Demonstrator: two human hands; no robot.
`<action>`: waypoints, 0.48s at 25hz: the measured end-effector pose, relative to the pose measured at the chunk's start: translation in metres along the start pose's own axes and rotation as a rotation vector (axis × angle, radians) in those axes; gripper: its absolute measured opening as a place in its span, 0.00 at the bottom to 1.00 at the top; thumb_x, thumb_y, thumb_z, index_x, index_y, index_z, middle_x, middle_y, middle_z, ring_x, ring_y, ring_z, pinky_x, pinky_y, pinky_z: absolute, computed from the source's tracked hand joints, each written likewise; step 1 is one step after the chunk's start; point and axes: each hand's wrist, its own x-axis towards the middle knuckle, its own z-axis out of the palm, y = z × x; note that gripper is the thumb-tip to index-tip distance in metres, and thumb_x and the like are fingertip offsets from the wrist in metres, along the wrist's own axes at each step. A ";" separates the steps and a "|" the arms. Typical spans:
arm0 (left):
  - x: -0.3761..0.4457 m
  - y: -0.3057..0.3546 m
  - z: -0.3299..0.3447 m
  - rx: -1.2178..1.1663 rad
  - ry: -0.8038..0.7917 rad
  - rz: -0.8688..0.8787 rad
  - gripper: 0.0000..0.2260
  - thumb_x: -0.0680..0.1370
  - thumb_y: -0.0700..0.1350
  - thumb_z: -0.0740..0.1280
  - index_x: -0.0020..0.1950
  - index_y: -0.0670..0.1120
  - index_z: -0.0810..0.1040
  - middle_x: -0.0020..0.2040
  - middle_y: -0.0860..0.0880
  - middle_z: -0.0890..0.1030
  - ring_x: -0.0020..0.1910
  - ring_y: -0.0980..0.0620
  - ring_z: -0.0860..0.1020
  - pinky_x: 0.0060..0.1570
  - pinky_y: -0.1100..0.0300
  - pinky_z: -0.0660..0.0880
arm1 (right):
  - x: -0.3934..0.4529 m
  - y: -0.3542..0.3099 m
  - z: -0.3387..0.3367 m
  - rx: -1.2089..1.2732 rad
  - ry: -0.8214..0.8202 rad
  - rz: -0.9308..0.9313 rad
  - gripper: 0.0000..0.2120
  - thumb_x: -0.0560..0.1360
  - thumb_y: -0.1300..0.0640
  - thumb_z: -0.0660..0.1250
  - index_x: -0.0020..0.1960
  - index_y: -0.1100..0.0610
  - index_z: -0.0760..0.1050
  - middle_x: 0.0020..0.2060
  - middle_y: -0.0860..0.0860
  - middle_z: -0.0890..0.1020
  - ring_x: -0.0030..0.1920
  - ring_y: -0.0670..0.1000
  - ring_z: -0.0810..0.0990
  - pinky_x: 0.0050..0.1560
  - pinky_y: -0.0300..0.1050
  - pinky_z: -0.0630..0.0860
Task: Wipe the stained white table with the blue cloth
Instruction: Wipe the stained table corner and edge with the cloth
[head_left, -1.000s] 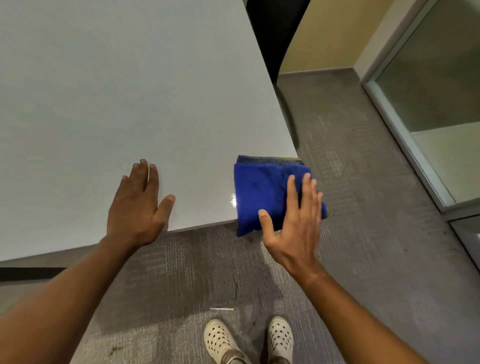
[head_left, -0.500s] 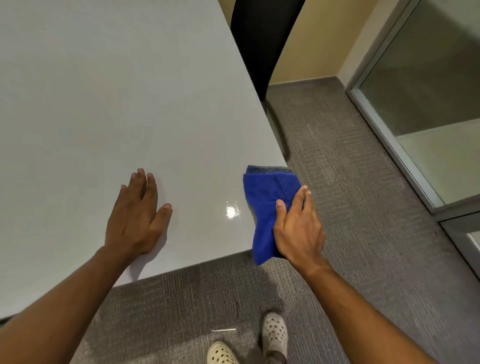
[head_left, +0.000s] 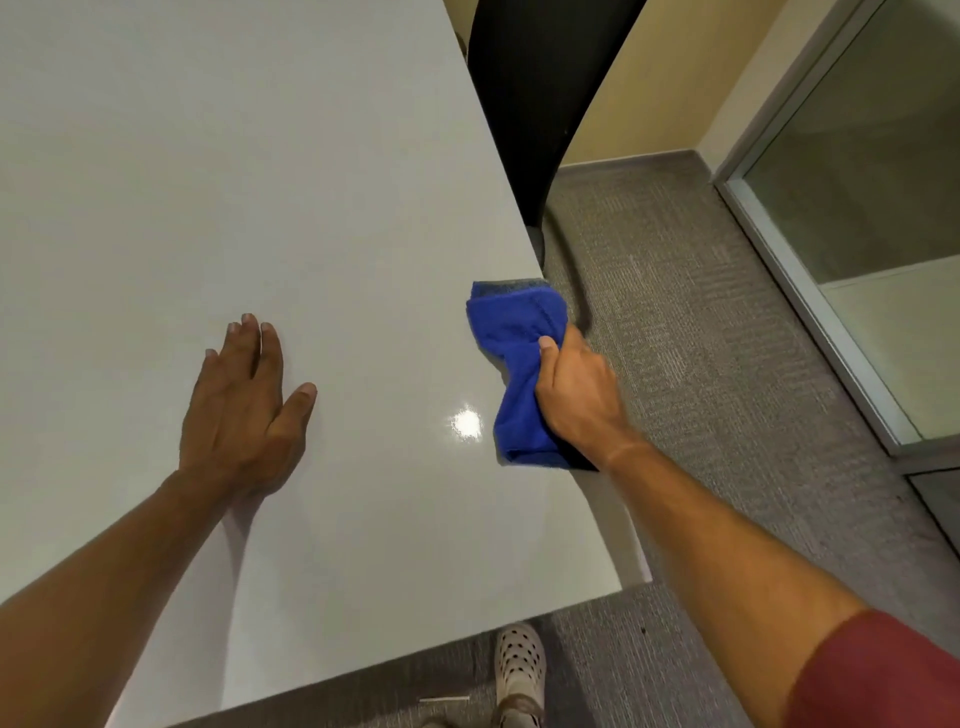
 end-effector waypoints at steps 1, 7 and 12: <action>0.002 0.000 0.001 0.012 0.006 0.001 0.35 0.77 0.57 0.49 0.79 0.37 0.52 0.81 0.39 0.50 0.80 0.45 0.47 0.78 0.47 0.46 | 0.015 -0.006 0.001 0.000 -0.007 0.008 0.19 0.84 0.50 0.50 0.65 0.62 0.68 0.56 0.62 0.80 0.53 0.65 0.80 0.53 0.56 0.73; 0.001 0.001 0.001 0.018 0.014 -0.009 0.36 0.76 0.59 0.49 0.79 0.39 0.53 0.81 0.40 0.51 0.80 0.46 0.49 0.77 0.47 0.48 | 0.015 -0.015 0.003 -0.109 -0.020 0.019 0.27 0.84 0.48 0.49 0.78 0.63 0.54 0.69 0.61 0.73 0.59 0.66 0.78 0.55 0.59 0.74; 0.000 0.007 -0.001 0.014 0.014 -0.018 0.37 0.76 0.59 0.48 0.79 0.38 0.54 0.80 0.40 0.53 0.80 0.45 0.50 0.77 0.47 0.49 | -0.036 0.007 -0.001 -0.115 -0.052 0.021 0.29 0.84 0.48 0.49 0.80 0.61 0.50 0.76 0.60 0.64 0.63 0.64 0.77 0.58 0.57 0.75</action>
